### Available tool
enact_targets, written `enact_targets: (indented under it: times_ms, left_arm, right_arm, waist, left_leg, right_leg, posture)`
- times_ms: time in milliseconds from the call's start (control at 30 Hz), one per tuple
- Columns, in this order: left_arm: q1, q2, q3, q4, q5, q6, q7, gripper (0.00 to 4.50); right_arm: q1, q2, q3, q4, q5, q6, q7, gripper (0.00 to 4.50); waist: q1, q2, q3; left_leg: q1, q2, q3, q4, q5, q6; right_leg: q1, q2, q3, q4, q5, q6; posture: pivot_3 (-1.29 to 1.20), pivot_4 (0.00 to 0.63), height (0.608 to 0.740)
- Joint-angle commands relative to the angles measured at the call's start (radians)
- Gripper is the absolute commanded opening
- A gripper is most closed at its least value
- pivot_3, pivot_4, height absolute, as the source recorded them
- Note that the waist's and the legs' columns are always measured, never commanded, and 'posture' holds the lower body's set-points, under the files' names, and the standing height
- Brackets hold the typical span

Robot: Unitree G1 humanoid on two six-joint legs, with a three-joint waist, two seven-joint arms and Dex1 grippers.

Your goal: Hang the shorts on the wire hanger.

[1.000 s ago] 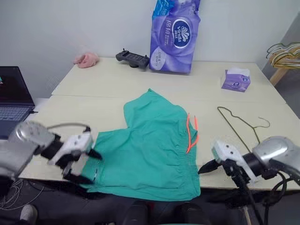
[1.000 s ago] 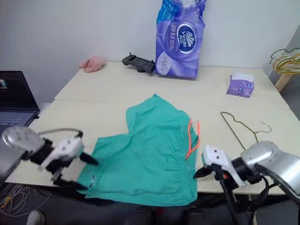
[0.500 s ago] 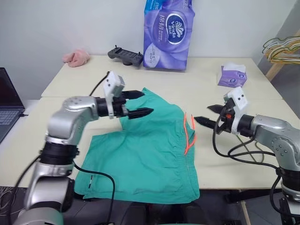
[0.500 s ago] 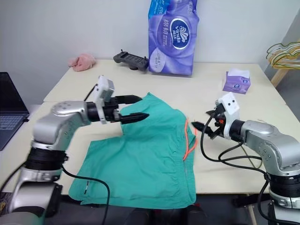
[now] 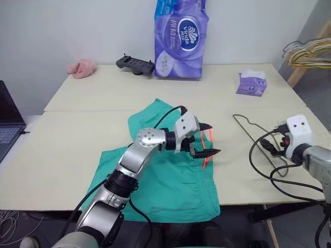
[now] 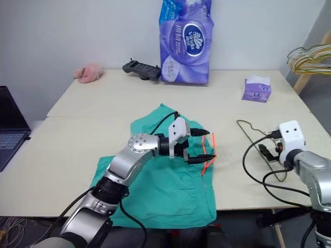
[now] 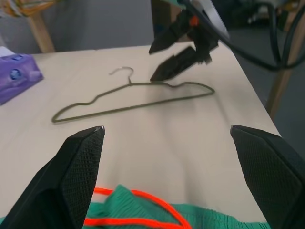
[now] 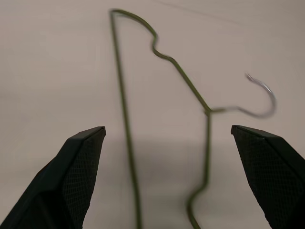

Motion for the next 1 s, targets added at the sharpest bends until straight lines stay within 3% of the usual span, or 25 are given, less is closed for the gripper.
enact_targets:
  times_ms: [33, 300, 533, 800, 900, 1000]
  left_arm:
    - [-0.024, -0.037, -0.031, 0.021, 0.036, -0.055, -0.004, 4.49]
    - [-0.031, -0.083, -0.031, 0.055, 0.066, -0.076, -0.009, 4.49]
    - [-0.026, -0.080, -0.021, 0.038, 0.064, -0.054, -0.017, 4.49]
    - [-0.021, -0.071, 0.005, 0.007, 0.042, -0.004, -0.017, 4.49]
    - [-0.032, -0.068, 0.010, 0.011, 0.042, 0.000, -0.021, 4.50]
    - [-0.045, -0.071, 0.016, 0.023, 0.046, 0.000, -0.023, 4.50]
  right_arm:
    - [0.009, -0.032, -0.042, 0.023, 0.006, 0.034, 0.030, 4.50]
    - [-0.029, -0.021, -0.027, 0.164, 0.043, 0.058, 0.119, 4.50]
    - [-0.070, -0.035, 0.038, 0.339, -0.008, -0.055, 0.152, 4.50]
    - [-0.107, -0.033, 0.080, 0.489, -0.029, -0.129, 0.208, 4.50]
    - [-0.114, -0.031, 0.098, 0.513, -0.041, -0.151, 0.222, 3.95]
    - [-0.118, -0.030, 0.116, 0.519, -0.053, -0.170, 0.239, 2.91]
  waist:
    - [-0.006, 0.001, -0.001]
    - [-0.017, 0.007, -0.005]
    - [-0.020, 0.008, -0.007]
    - [-0.020, 0.001, -0.013]
    - [-0.020, 0.000, -0.014]
    - [-0.021, -0.001, -0.015]
  left_leg:
    - [0.000, 0.000, 0.000, 0.000, 0.000, 0.001]
    - [0.002, 0.000, 0.002, 0.000, 0.004, 0.007]
    - [0.003, -0.001, 0.007, 0.000, 0.005, 0.009]
    - [0.005, -0.002, 0.013, 0.000, 0.005, 0.009]
    - [0.013, -0.001, 0.013, -0.001, 0.005, 0.009]
    - [0.014, -0.001, 0.013, -0.002, 0.005, 0.010]
  right_leg:
    - [0.000, 0.001, 0.001, 0.000, 0.000, 0.001]
    - [0.000, 0.002, 0.004, 0.000, 0.003, 0.004]
    - [0.001, 0.003, 0.011, -0.001, 0.005, 0.007]
    - [0.001, 0.003, 0.019, -0.002, 0.007, 0.011]
    - [0.007, 0.004, 0.019, -0.004, 0.007, 0.011]
    - [0.010, 0.004, 0.019, -0.006, 0.007, 0.011]
  posture:
    - [-0.02, 0.049, 0.740]
    - [0.00, 0.055, 0.740]
    - [0.02, 0.064, 0.740]
    - [0.02, 0.065, 0.740]
    - [0.02, 0.063, 0.740]
    - [0.03, 0.061, 0.740]
